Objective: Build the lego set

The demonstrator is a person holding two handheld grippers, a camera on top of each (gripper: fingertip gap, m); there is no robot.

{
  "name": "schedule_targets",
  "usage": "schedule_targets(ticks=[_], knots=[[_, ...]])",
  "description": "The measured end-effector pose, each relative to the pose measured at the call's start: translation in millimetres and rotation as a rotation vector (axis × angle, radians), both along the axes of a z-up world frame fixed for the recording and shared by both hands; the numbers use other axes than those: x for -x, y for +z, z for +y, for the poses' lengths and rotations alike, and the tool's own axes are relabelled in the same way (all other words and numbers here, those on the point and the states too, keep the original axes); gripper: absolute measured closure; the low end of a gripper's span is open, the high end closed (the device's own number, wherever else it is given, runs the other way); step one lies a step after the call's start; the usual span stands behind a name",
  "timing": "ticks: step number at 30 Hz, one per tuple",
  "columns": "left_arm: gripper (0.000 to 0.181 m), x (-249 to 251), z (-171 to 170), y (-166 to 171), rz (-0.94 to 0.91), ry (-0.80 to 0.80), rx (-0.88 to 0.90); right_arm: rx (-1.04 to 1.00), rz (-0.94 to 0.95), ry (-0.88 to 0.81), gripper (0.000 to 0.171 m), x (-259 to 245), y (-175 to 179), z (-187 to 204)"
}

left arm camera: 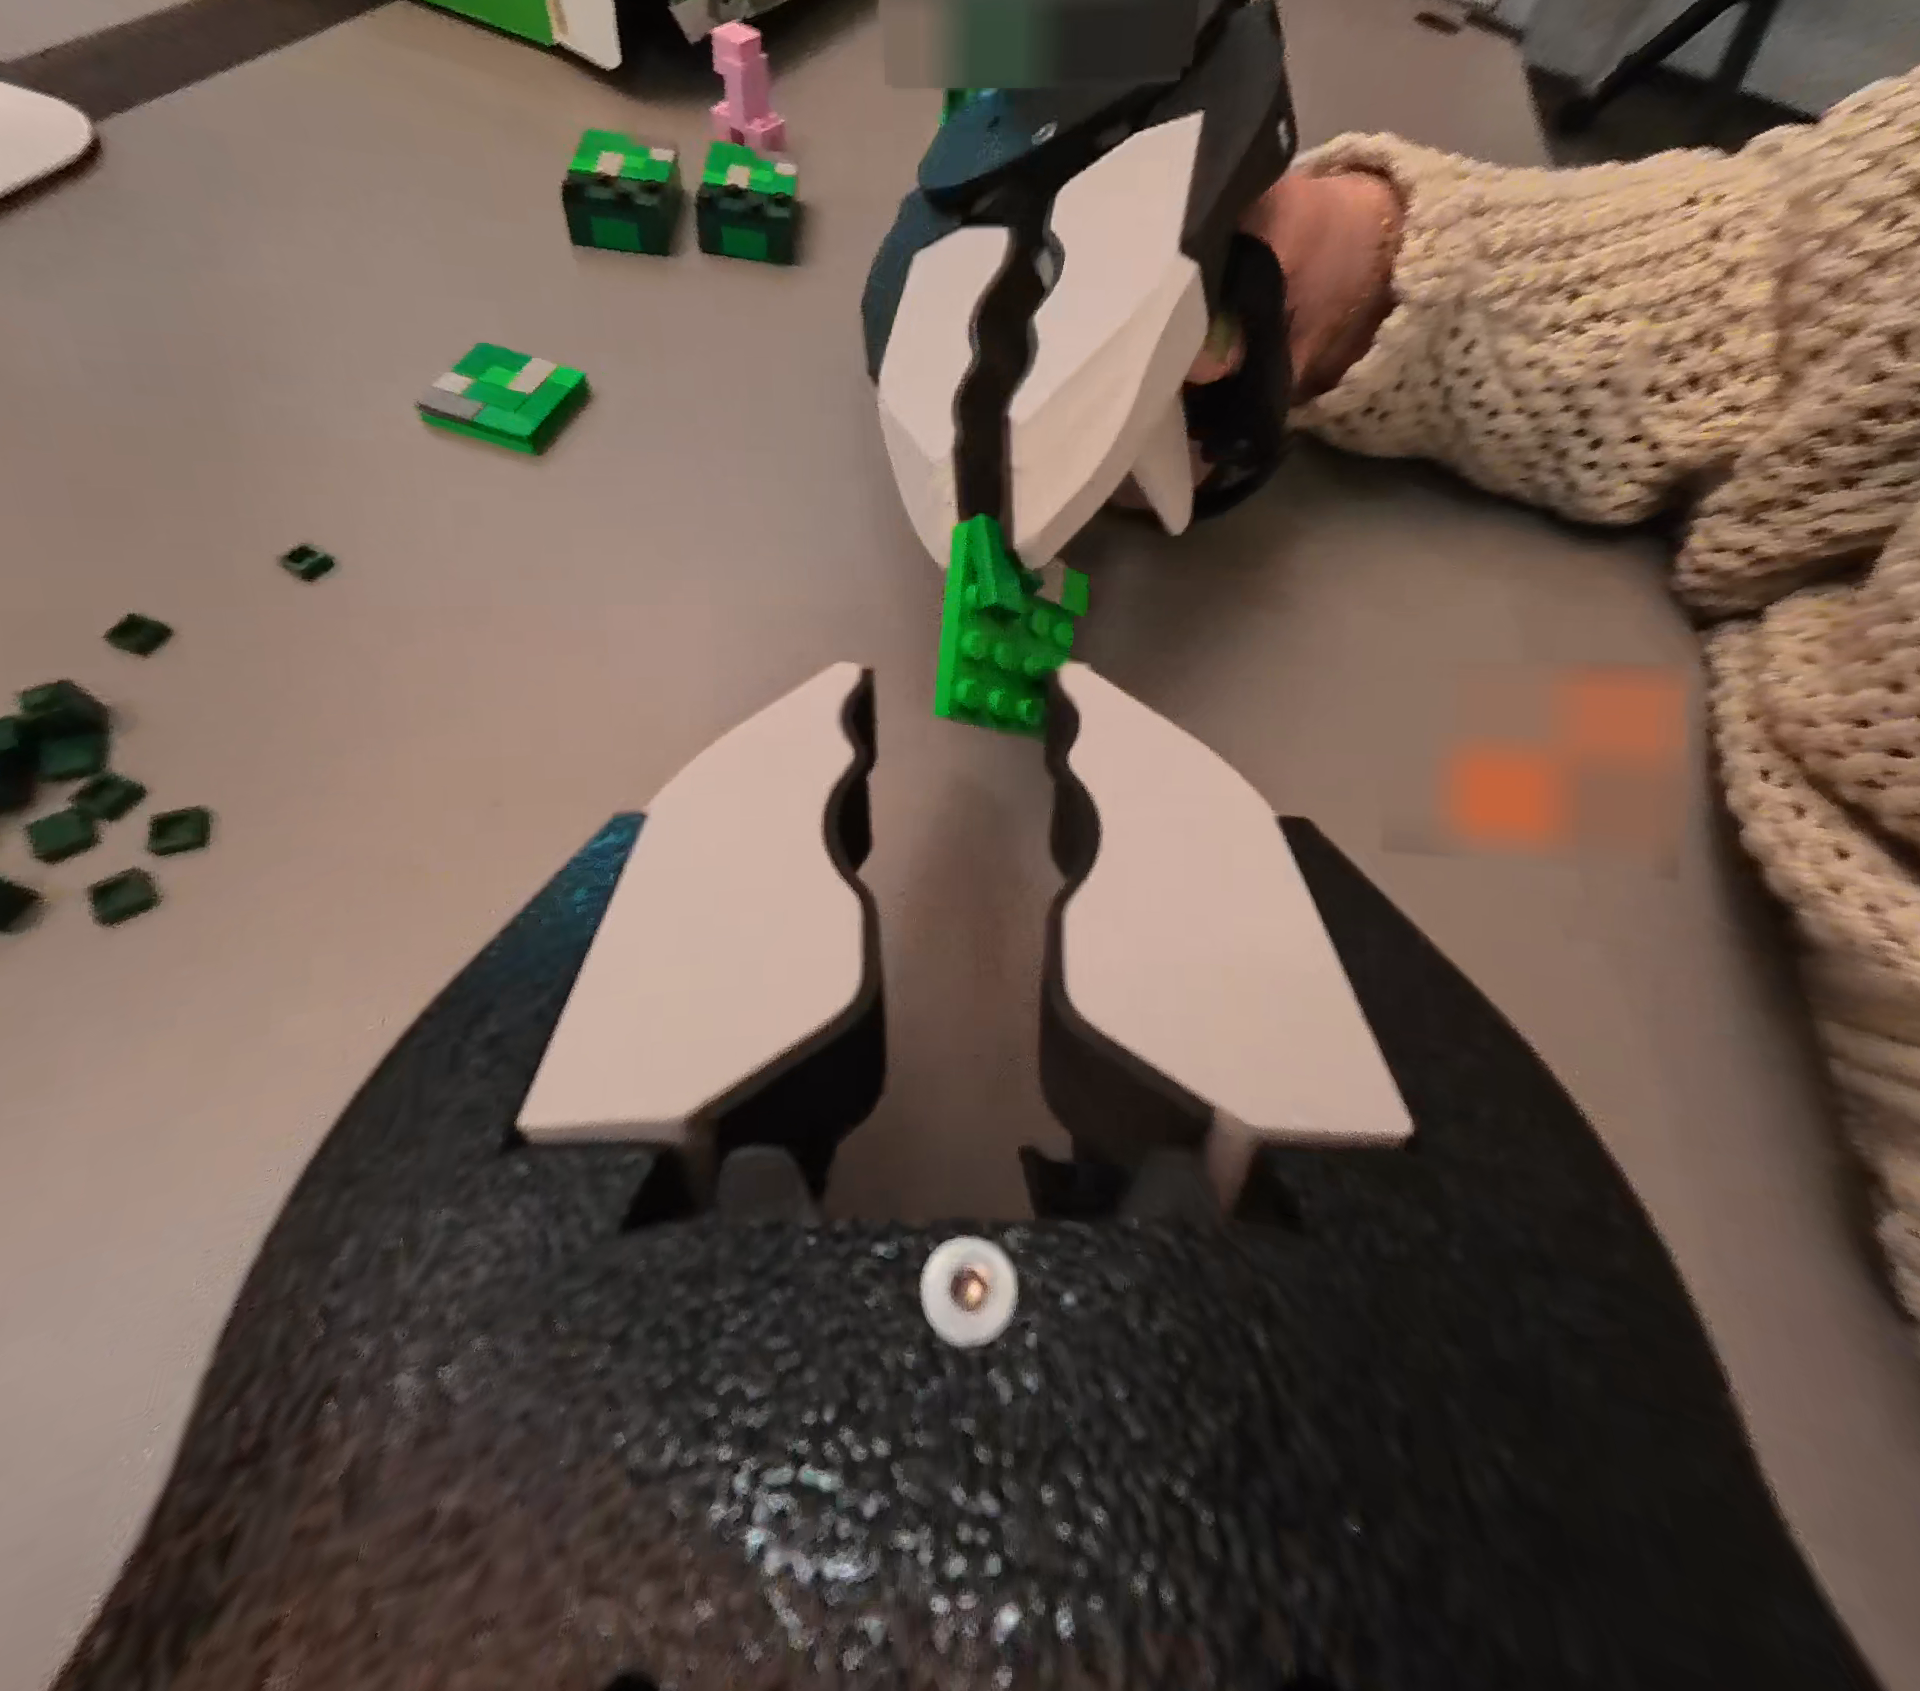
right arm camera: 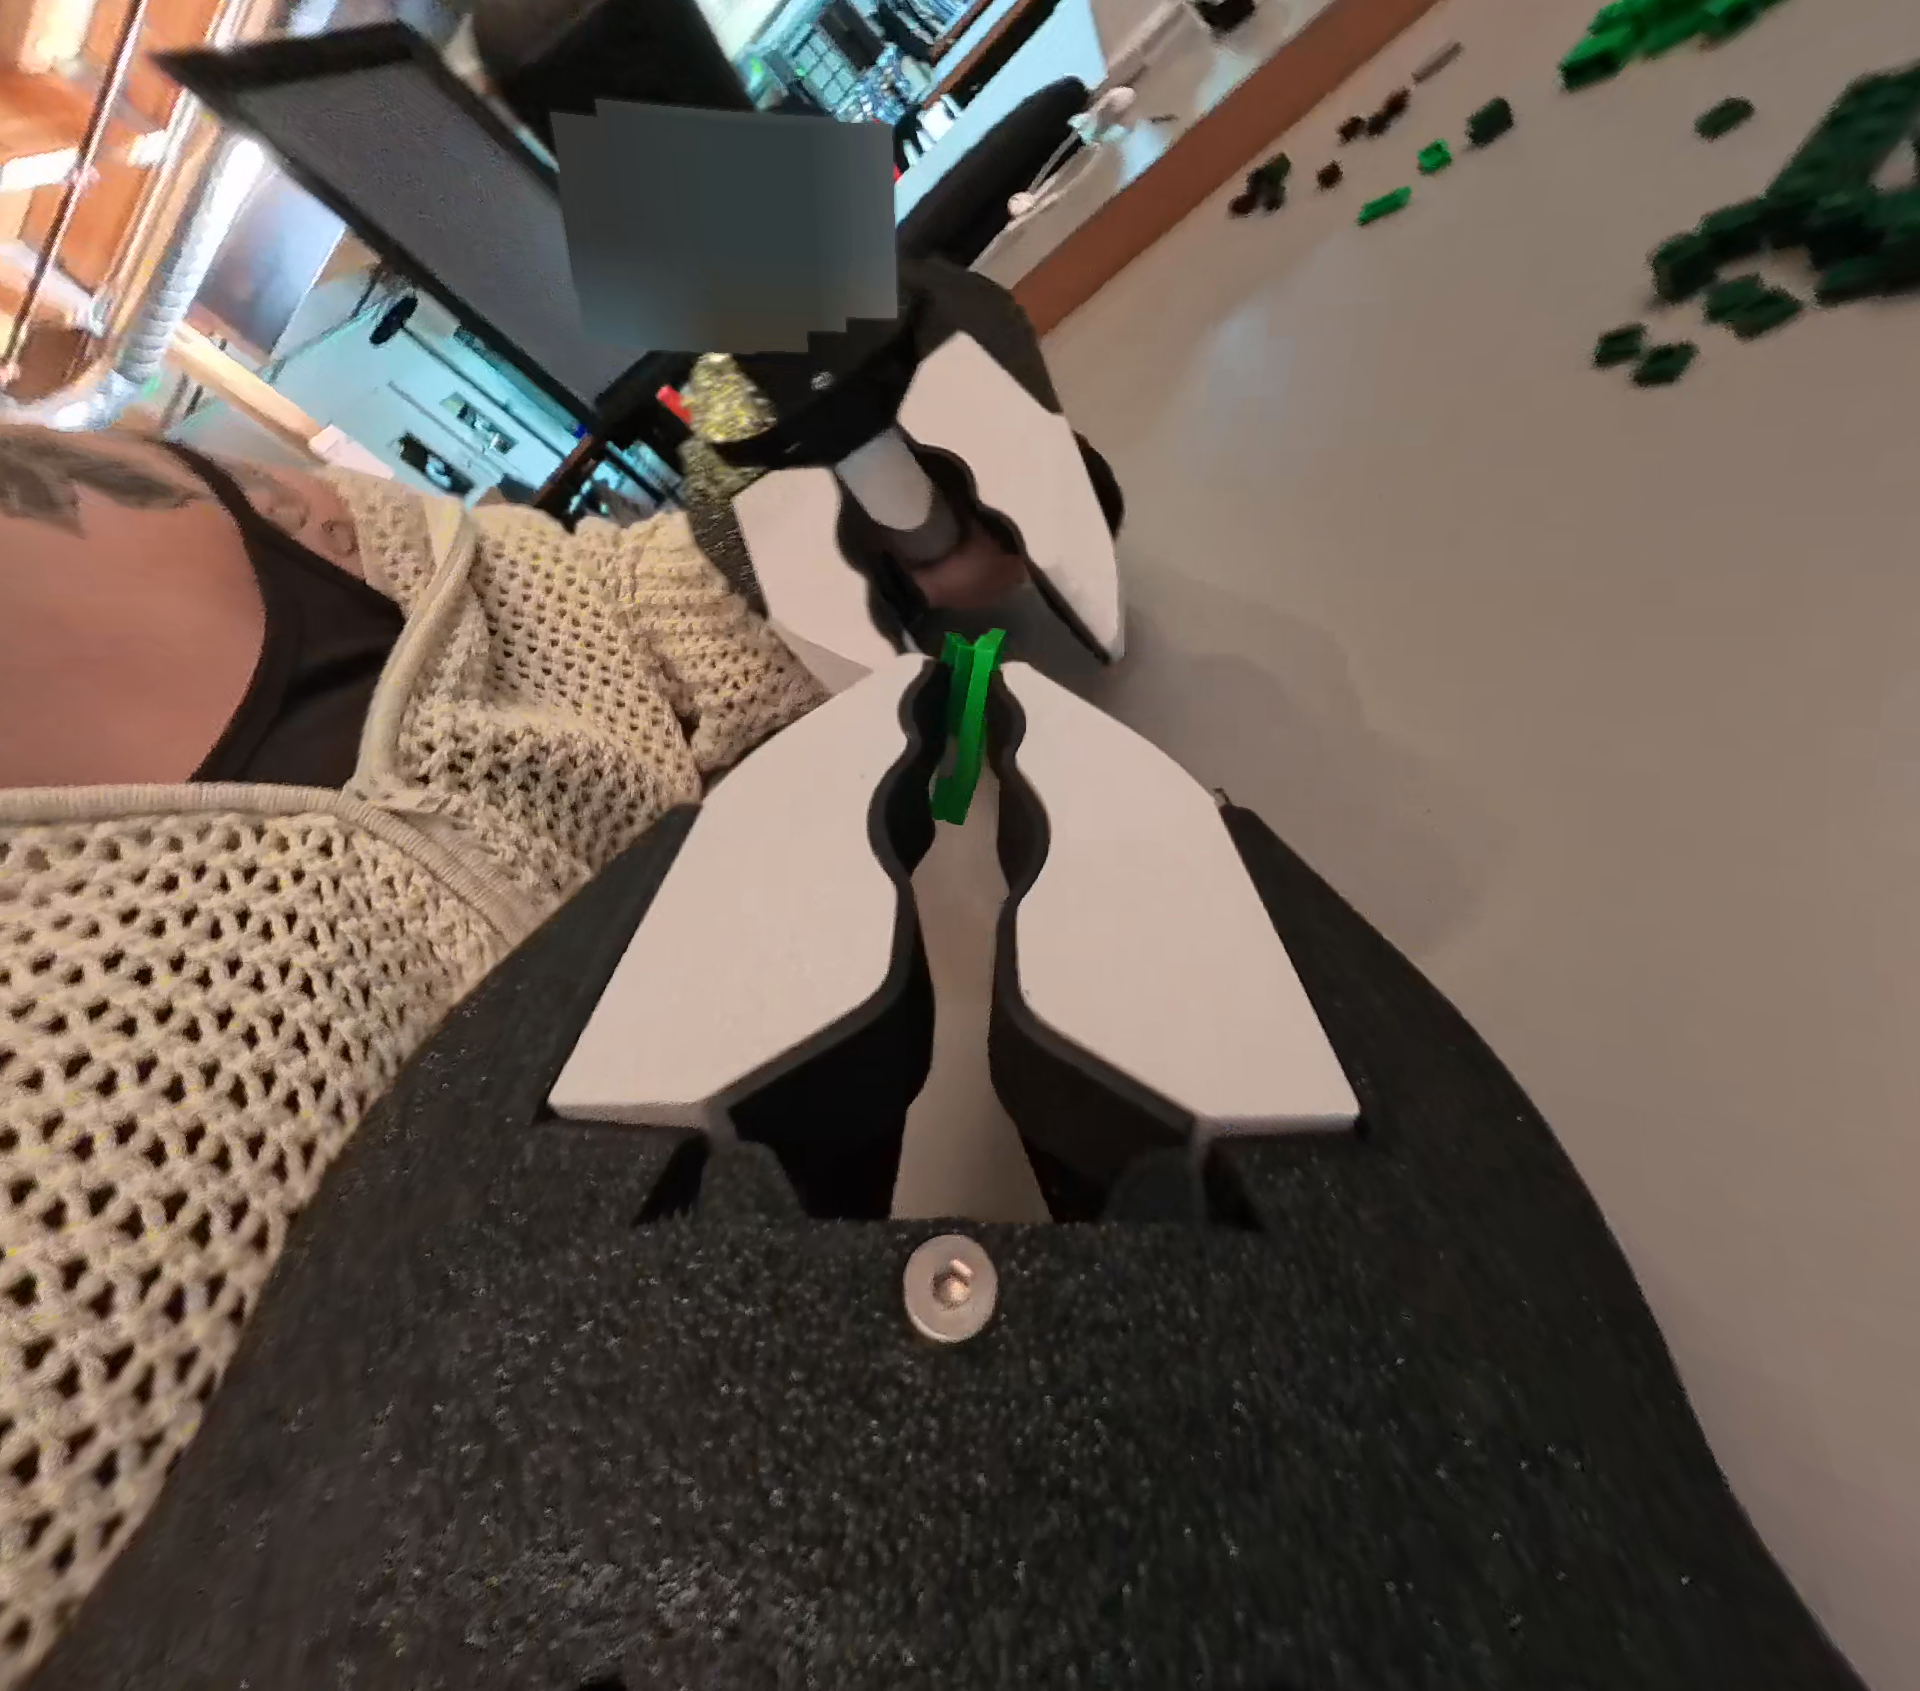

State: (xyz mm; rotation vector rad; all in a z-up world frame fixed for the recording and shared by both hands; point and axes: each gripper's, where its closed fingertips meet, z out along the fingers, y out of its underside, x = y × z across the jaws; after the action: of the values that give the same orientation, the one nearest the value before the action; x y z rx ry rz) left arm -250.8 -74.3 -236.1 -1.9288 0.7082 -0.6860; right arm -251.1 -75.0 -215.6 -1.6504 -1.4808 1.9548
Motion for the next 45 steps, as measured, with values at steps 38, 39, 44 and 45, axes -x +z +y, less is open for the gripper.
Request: schedule_targets(ticks=[38, 39, 44, 45], knots=[[0.175, -21.2, -15.9, 31.3, -0.094, -0.137, -0.191, -0.389, 0.297, 0.064, 0.165, -14.4, 16.6, -21.1], [0.175, -21.5, -16.1, 31.6, -0.088, -0.139, -0.198, -0.399, 0.302, 0.065, 0.165, -14.7, 16.9, -21.4], [0.175, -21.3, -16.1, 29.7, -0.104, -0.147, -0.178, -0.417, 0.297, 0.064, 0.165, -14.4, 15.2, -21.5], [0.175, -21.6, -15.3, 29.4, -0.124, -0.144, -0.164, -0.435, 0.302, 0.057, 0.165, -14.3, 15.4, -20.4]])
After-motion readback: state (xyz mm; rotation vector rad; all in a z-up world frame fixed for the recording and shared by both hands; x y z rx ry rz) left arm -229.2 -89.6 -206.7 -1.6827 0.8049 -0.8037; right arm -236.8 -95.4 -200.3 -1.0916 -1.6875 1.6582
